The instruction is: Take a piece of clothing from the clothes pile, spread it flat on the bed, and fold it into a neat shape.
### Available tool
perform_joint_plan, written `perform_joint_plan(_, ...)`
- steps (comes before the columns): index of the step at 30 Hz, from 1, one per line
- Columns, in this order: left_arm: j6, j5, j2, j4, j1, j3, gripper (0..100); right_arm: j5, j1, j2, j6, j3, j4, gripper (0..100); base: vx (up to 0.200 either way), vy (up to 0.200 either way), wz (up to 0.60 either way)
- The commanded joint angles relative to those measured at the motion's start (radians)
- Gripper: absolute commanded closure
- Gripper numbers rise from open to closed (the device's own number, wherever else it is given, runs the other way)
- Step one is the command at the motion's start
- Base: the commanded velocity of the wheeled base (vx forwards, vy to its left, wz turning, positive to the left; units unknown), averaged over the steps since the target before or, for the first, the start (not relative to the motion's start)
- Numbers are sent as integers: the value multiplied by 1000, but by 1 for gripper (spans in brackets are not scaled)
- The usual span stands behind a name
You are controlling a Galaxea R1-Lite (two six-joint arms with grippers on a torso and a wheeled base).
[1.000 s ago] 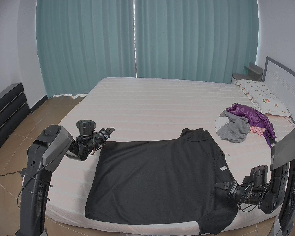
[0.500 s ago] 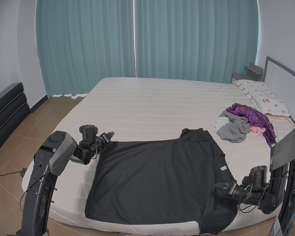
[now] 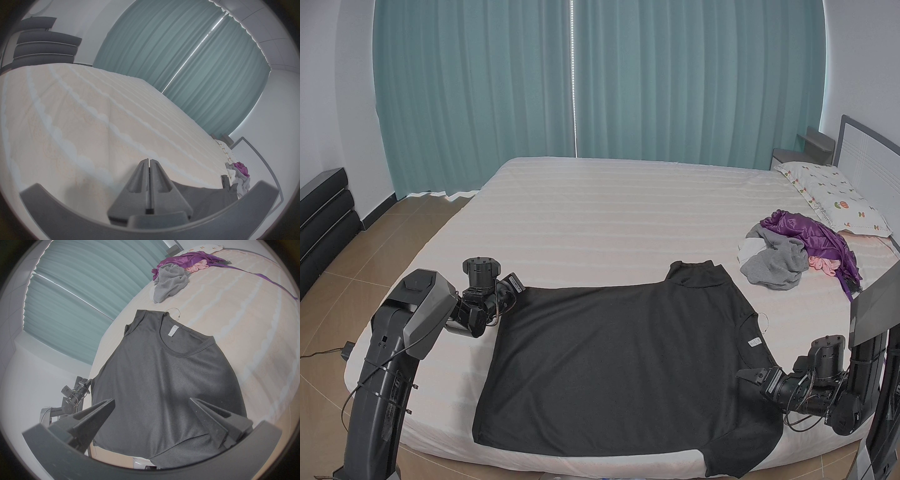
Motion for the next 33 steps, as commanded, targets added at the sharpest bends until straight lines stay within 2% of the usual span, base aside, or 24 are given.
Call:
perform_joint_plan(1,-2,21,12,4,5,-35,100,-1,-4,4,-1,18,-8,0,0,0,0)
perform_joint_plan(3,-1,52,35,7,6,-81,100,-1,-4,7,0,18,-10,0,0,0,0)
perform_joint_plan(6,-1,58,42,8,6,-96,100,0,-4,6,0,18,-10,0,0,0,0)
perform_joint_plan(33,1,82,49,10,22,-107,100,-1,-7,20,0,18,-10,0,0,0,0)
